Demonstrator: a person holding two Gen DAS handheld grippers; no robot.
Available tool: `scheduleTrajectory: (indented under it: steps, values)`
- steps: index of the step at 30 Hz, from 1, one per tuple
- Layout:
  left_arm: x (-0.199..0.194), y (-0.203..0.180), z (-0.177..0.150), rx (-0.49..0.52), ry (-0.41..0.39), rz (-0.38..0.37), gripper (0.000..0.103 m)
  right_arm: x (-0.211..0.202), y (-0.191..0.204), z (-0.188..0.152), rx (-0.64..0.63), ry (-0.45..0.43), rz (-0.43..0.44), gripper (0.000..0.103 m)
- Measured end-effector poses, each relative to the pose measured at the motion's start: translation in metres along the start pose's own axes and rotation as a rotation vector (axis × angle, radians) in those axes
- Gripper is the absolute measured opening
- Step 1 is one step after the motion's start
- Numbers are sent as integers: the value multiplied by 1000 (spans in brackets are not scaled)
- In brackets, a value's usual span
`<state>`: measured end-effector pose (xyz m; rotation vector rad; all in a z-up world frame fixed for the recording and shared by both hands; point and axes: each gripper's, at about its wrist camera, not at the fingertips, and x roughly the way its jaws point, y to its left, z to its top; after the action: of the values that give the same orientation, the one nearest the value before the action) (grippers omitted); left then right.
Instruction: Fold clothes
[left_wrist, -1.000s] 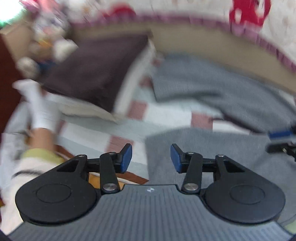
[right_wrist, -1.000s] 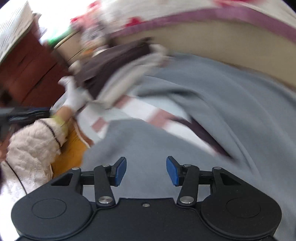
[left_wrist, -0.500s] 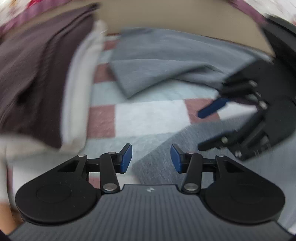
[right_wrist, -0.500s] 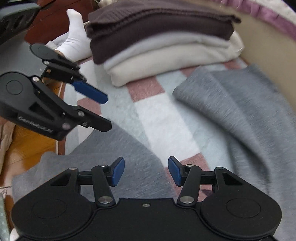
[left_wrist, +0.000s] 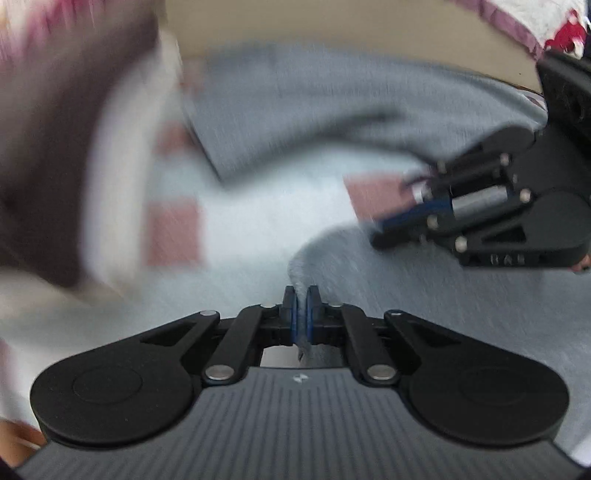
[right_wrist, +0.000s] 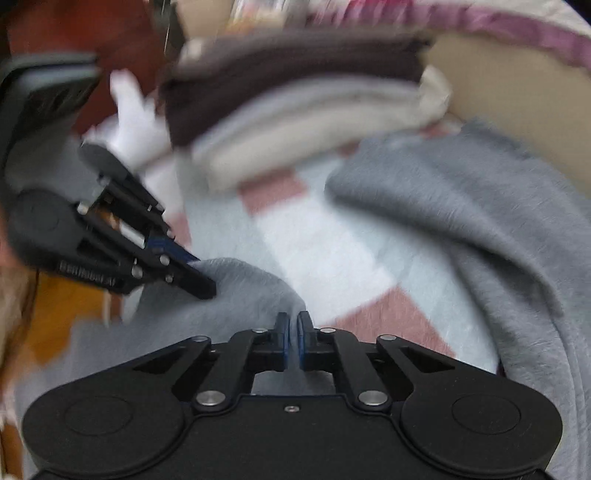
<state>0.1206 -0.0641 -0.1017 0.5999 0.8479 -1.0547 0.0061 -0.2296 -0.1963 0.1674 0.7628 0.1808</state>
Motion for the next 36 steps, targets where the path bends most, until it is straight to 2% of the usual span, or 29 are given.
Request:
scheduleTrajectory:
  steps: [3,4,5,6,7,9,10,12,14,15,17,20,22,25,28,29,30,31,32,33,34,36]
  values:
    - [-32,2,10,22,-57,115,5,-18,11,3,51,-96,67,7]
    - [-30,8,13,-18,-22,122,6,-19,15,6,48,-101,62,11]
    - [-23,11,12,-42,14,149,14,-16,19,9,37,-89,19,11]
    - [-13,10,10,-17,37,238,21,-17,17,11,58,-75,-18,24]
    - [-3,8,7,11,60,332,22,-18,14,12,84,-61,-53,35]
    - [12,3,5,100,58,475,26,-20,7,15,137,-34,-124,36]
    - [12,3,8,92,30,464,28,-29,-2,13,175,-46,-124,37]
    - [15,0,17,106,-37,437,43,-57,-24,6,231,-84,-151,42]
    - [23,-8,30,165,-110,421,52,-84,-50,-4,280,-93,-239,44]
    - [27,-11,37,194,-147,413,63,-98,-66,-9,314,-85,-287,44]
    - [35,-19,49,252,-220,396,73,-118,-87,-21,316,-44,-368,44]
    - [73,-38,63,409,-212,415,73,-136,-105,-38,260,40,-478,44]
    - [93,-41,70,408,-202,399,73,-152,-110,-56,280,47,-495,44]
    - [117,-37,74,307,-228,392,74,-209,-121,-97,445,-18,-563,44]
    - [140,-40,67,313,-223,411,78,-268,-132,-139,617,-87,-630,44]
    - [141,-42,64,318,-266,422,79,-291,-141,-156,713,-115,-670,44]
    - [142,-42,65,320,-274,405,72,-316,-150,-174,814,-144,-712,45]
    - [144,-41,66,321,-279,387,61,-335,-156,-189,899,-174,-742,45]
    - [143,-38,72,291,-268,357,2,-347,-156,-201,941,-195,-789,45]
    - [143,-34,78,258,-254,326,0,-359,-156,-212,976,-214,-840,47]
    - [134,-32,80,206,-295,343,0,-370,-156,-224,1011,-234,-890,54]
    - [110,-27,78,133,-409,415,0,-380,-158,-246,1025,-242,-995,59]
